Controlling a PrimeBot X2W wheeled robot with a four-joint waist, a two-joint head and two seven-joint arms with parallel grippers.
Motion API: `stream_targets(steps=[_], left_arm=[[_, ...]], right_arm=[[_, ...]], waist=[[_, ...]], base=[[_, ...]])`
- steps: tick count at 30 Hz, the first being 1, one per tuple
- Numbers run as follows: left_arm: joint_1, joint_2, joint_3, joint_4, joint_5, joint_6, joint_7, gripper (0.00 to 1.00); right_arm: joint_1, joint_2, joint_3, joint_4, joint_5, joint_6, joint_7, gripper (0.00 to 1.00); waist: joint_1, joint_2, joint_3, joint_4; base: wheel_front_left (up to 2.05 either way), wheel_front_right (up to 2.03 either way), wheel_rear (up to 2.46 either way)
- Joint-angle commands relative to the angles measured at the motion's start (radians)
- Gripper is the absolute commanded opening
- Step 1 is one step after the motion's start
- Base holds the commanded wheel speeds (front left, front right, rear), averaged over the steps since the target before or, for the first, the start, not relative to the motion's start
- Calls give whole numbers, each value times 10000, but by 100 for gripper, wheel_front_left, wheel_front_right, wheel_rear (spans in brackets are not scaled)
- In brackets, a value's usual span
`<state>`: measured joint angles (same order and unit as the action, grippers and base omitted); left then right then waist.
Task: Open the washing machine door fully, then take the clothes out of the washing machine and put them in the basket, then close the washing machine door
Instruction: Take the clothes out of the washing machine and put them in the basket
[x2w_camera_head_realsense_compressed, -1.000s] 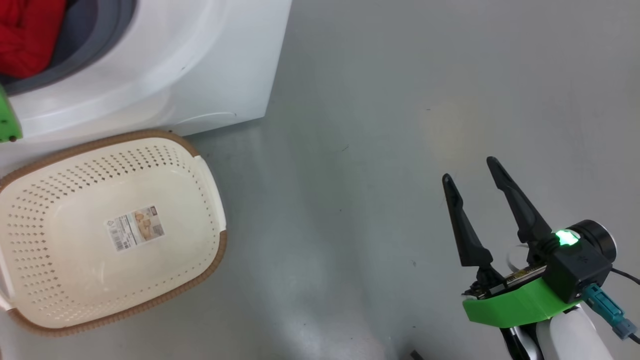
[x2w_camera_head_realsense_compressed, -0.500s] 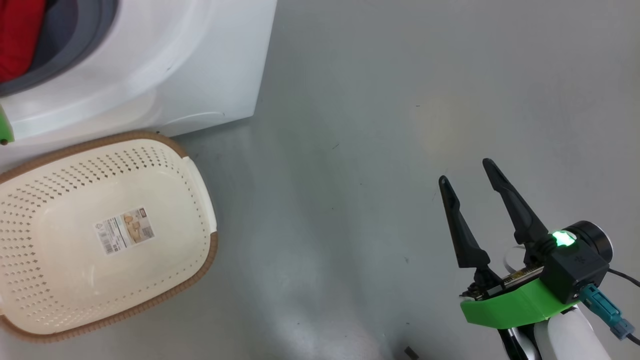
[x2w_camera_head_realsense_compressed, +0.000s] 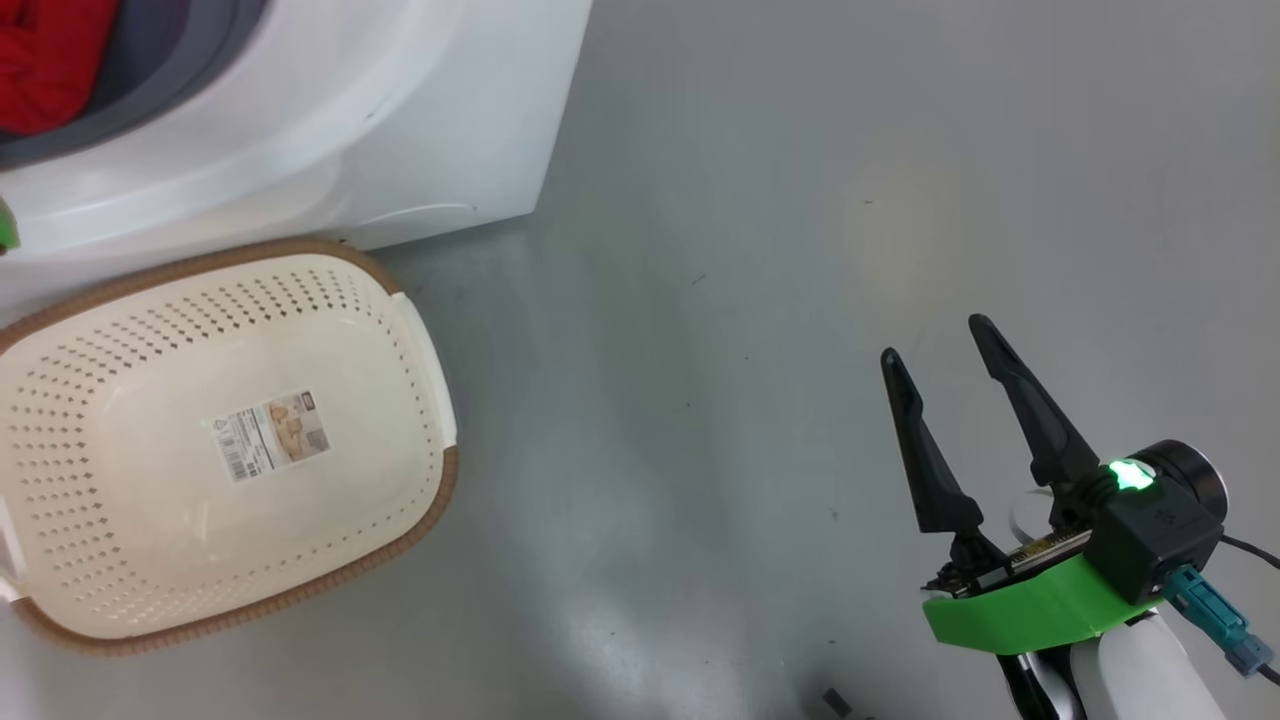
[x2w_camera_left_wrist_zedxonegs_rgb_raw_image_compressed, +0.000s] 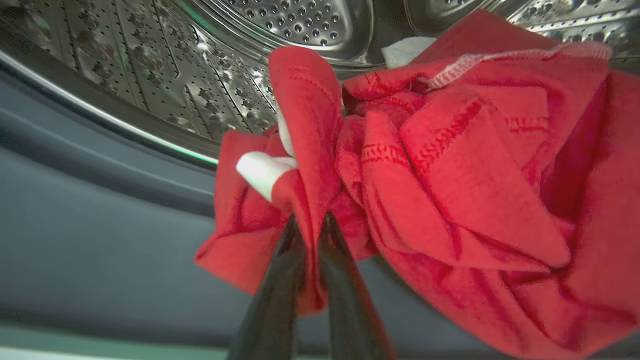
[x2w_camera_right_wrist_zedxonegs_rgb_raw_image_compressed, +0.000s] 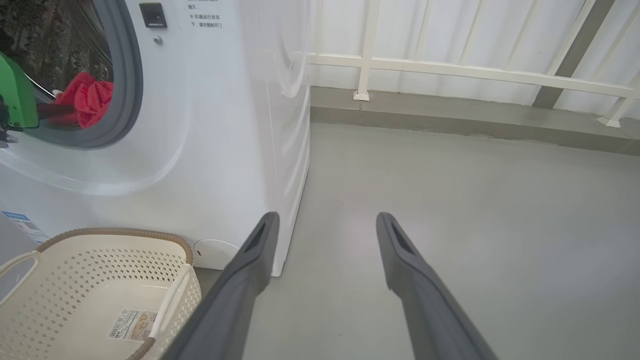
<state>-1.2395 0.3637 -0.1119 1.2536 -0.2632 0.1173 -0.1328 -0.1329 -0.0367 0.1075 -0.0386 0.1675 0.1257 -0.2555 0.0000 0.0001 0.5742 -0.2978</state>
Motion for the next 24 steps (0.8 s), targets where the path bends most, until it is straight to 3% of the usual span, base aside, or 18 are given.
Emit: stream_targets(steps=[1,14,24], left_arm=[[-13,445,218,-359,-134,-112,-391,0],[679,200,720,-1788,-906,-980,-1254,0],[1903,-62,958,-3836,-1130,-1163,-1287,0]], right_arm=[[-180,-135,131,-215,81,50,-63,100],[-247,-135,42,-201,130,50,-63,100],[-270,-135,-10,-184,142,50,-63,100]], waist=[[0,-1,35,97],[0,-1,0,442],[0,-1,-198,663]], base=[[0,0,0],[0,0,0],[0,0,0]])
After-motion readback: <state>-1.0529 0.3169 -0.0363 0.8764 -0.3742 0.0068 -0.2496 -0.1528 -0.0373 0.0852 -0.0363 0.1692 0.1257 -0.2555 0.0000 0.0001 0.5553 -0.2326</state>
